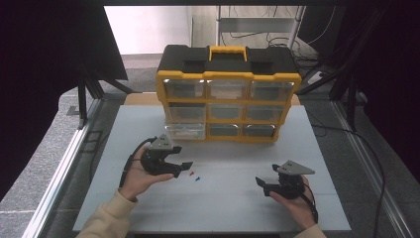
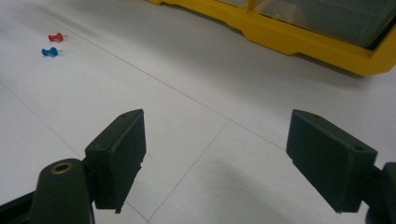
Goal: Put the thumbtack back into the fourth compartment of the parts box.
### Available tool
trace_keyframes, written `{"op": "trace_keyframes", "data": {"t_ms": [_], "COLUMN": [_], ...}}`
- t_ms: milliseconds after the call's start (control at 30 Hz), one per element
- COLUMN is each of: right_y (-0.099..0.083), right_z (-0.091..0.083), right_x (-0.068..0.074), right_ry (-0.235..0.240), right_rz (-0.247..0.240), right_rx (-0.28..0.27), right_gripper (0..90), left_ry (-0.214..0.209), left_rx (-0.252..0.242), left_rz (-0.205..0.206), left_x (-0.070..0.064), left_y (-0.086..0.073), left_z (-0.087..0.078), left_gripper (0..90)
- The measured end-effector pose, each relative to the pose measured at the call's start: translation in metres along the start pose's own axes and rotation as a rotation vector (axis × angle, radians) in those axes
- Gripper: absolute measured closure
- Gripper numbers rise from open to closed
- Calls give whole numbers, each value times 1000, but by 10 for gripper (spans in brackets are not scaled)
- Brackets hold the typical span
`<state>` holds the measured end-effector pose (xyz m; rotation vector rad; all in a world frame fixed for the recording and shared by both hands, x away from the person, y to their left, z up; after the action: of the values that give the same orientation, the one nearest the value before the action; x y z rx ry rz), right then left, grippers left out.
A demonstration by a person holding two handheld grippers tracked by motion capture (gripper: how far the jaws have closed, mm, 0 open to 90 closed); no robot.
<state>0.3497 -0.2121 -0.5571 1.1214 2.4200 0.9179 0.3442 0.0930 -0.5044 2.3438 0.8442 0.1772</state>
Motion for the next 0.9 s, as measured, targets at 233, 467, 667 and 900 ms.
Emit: {"op": "trace_keyframes", "data": {"t_ms": [233, 467, 667, 900], "right_y": [0, 0, 0, -1], "right_z": [1, 1, 1, 2], "right_x": [0, 0, 0, 0], "right_ry": [2, 2, 1, -1], "right_rz": [-2, -1, -1, -1], "right_rx": [1, 3, 4, 8], "right_gripper": [198, 198, 198, 198], "left_ry": [2, 21, 40, 47], "left_rx": [46, 107, 150, 200], "left_rz": [4, 13, 24, 30], "left_x": [1, 2, 5, 9], "left_y": [-4, -9, -11, -18], "left_z": [15, 36, 48, 62], "left_gripper": [305, 305, 305, 308]}}
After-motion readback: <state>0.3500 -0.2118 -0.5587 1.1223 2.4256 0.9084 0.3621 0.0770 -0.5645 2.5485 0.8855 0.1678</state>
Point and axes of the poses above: each handheld gripper's, and its own axes: z roughly forward along the jaws, y roughly out of its top, x roughly to its left, the point moved 9 cm from there along z, roughly forward along the jaws, and after that the axes turned 13 degrees about x, right-handed, at the moved point
